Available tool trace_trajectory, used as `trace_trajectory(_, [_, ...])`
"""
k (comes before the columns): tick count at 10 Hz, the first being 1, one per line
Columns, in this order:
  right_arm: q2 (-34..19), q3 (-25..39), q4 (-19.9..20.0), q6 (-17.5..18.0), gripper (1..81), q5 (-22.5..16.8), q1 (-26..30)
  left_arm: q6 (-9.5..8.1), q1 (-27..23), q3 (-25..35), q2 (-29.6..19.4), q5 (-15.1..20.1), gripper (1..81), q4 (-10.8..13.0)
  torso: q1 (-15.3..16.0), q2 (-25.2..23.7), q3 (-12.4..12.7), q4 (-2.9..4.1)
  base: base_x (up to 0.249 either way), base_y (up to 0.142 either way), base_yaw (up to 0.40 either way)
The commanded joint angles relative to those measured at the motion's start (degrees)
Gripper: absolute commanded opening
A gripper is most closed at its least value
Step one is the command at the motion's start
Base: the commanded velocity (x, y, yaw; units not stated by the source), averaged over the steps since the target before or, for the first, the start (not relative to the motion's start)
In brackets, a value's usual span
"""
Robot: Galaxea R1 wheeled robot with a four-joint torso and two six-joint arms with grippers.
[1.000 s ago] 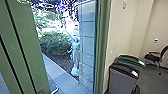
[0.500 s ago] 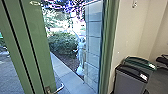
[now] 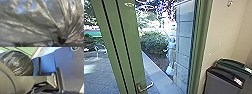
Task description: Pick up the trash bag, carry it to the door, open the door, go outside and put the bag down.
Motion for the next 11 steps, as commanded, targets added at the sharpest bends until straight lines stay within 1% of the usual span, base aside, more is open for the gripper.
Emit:
trace_trajectory(1, [0.04, -1.97, -0.01, -0.13, 81.1, -2.75, 2.33, 0.23, -2.89, -0.02, -0.57, 2.78, 1.0, 0.59, 0.0, 0.0, 0.0, 0.0, 0.0, 0.0, 0.188])
trace_trajectory(4, [-0.14, -5.75, -0.09, 0.23, 81.1, -3.1, 2.42, 0.23, -2.81, -1.6, -0.83, 3.04, 1.0, 0.5, 0.0, 0.0, 0.0, 0.0, 0.0, 0.0, 0.19])
trace_trajectory(7, [-0.66, -5.49, -0.09, 0.4, 81.1, -2.93, 2.42, 0.23, -2.89, -2.04, -0.83, 3.12, 1.0, 0.42, 0.0, 0.0, 0.0, 0.0, 0.0, 0.0, 0.231])
trace_trajectory(11, [-0.93, -5.49, -0.09, 0.4, 81.1, -2.93, 2.5, 0.23, -2.89, -2.04, -0.66, 3.12, 1.0, 0.68, 0.0, 0.0, 0.0, 0.0, 0.0, 0.0, 0.286])
